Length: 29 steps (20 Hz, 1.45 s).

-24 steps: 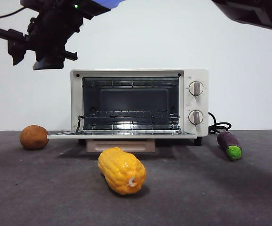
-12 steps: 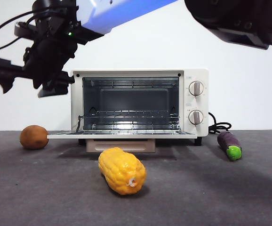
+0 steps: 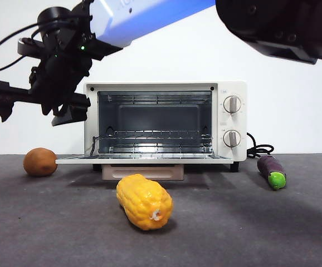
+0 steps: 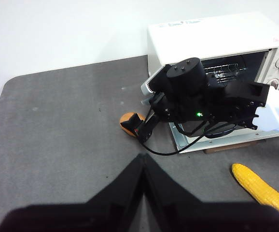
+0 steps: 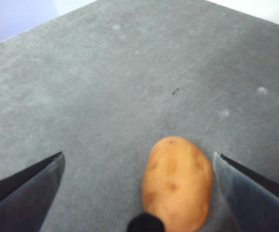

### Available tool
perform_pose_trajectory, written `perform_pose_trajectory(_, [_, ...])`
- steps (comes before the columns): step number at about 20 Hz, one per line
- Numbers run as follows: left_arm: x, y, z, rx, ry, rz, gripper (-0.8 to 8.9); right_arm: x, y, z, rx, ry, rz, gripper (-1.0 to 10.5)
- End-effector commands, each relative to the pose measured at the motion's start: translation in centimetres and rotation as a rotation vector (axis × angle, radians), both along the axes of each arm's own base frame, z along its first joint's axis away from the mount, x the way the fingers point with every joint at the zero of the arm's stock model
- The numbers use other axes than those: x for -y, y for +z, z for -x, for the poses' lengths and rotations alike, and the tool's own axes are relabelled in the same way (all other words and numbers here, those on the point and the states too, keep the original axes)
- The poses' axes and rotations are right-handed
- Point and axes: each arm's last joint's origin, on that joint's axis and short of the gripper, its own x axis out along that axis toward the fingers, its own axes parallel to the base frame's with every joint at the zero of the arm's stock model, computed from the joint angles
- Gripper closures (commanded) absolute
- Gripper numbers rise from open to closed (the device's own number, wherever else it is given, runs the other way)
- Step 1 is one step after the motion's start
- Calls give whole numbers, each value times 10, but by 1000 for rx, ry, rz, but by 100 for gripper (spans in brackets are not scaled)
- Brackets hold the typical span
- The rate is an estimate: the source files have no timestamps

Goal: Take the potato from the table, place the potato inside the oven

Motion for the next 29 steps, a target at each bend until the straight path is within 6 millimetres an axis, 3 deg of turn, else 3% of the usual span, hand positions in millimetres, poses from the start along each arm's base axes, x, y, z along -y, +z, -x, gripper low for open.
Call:
perform_pose_trajectory(1, [-1,1,1,9,-3,-10,820,-3,-18,-2,-12,16,17,414])
perform_pose_trajectory(6, [-1,1,1,9,-3,-11,820,-6,-20,-1,36,-11,28,414])
perform_pose_trajectory(12, [-1,1,1,9,-5,-10,820,-11,-56,0,-12,-9,92,414])
perform_pose_trajectory(19, [0,0,1,3,-26,-1,820,-16,-81,0,-12,-18,107,411])
perform_pose_trajectory(29, [0,0,1,6,-21,-9,820,-10,-85,-12,42,-97,78,407])
